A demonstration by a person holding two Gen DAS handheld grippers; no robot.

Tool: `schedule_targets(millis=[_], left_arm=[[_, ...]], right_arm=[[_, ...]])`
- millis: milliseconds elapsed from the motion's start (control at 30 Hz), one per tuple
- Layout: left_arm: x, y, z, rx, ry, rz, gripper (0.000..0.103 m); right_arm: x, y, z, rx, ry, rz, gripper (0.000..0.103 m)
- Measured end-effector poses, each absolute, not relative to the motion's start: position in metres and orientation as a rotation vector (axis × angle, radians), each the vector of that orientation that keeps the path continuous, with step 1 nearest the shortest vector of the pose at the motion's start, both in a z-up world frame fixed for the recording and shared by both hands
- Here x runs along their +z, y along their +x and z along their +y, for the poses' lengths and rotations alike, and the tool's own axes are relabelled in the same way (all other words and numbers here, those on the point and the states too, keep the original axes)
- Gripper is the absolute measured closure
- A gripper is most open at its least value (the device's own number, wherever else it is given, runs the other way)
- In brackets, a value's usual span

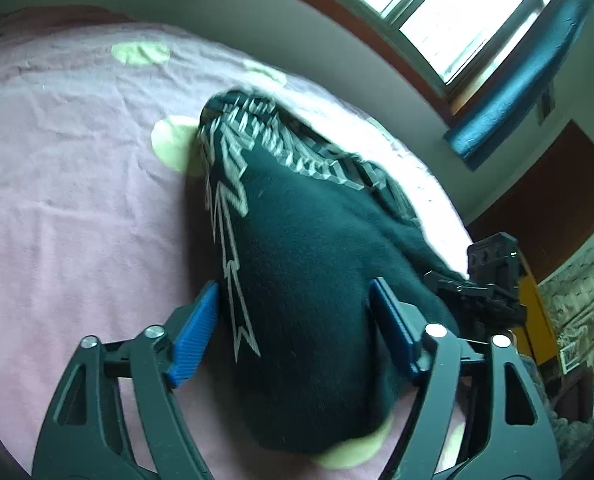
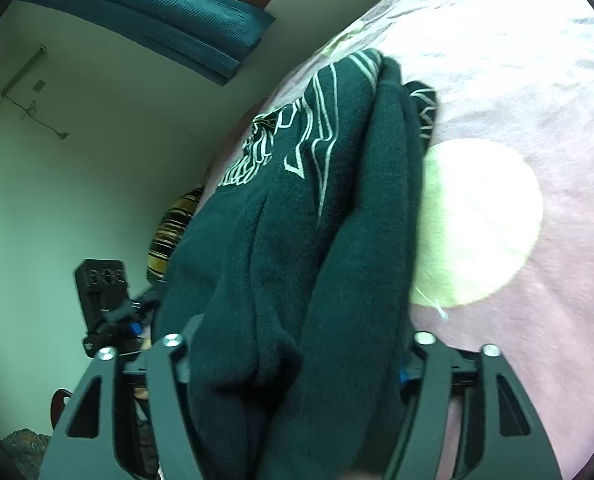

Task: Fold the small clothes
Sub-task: 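Squeeze the folded bundle with the left gripper while the right gripper holds it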

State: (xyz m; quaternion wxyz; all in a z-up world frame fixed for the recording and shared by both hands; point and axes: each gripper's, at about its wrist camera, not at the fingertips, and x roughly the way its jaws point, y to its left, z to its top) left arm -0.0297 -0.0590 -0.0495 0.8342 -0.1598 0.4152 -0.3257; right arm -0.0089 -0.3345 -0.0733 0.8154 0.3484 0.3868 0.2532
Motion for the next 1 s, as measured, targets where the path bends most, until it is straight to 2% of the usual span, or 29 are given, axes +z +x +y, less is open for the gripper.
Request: schedule_targets(millis=[100,233,433,567,633,667,700,800,900,1000], left_arm=[[-0.035,-0.023,-0.046,-0.737,-0.345,0.84,0.018],[-0.032,0.018,-0.059,-0.73,-0.282,0.871,0.017],[-0.061,0.095,-0.094,-0.699,-0.311,1.014,0.017],[-0.082,0.135,-0.106,-0.672,-0.332,1.074,0.018],[-0.09,0.15,-0.114,-0.674,-0.338,1.095,0.038],[-0.09,0.155,-0.118,-0.666,-0.327,1.099,0.05],[-0.09,0.158,-0.12,-0.655,-0.319,1.101,0.058],[-0.091,0.165,-0.125,-0.647,-0.309,1.119,0.063],[-0.094,0.164,-0.125,-0.641,-0.292,1.119,0.064],[-0.091,0.16,-0.126,-0.643,-0.266,1.084,0.064]], right_arm=[[-0.062,-0.014,-0.349,0.532,0.725,0.811,0.031],[-0.052,0.005,-0.382,0.499,0.798,0.75,0.028],[-0.074,0.081,-0.406,0.473,0.948,0.791,0.027],[-0.081,0.12,-0.399,0.481,0.947,0.81,0.027],[-0.077,0.134,-0.39,0.514,0.916,0.834,0.055],[-0.074,0.137,-0.387,0.512,0.895,0.841,0.06],[-0.071,0.138,-0.385,0.506,0.877,0.836,0.065],[-0.073,0.134,-0.387,0.5,0.881,0.797,0.068],[-0.1,0.134,-0.395,0.51,0.982,0.802,0.069],[-0.097,0.13,-0.395,0.514,0.972,0.783,0.069]])
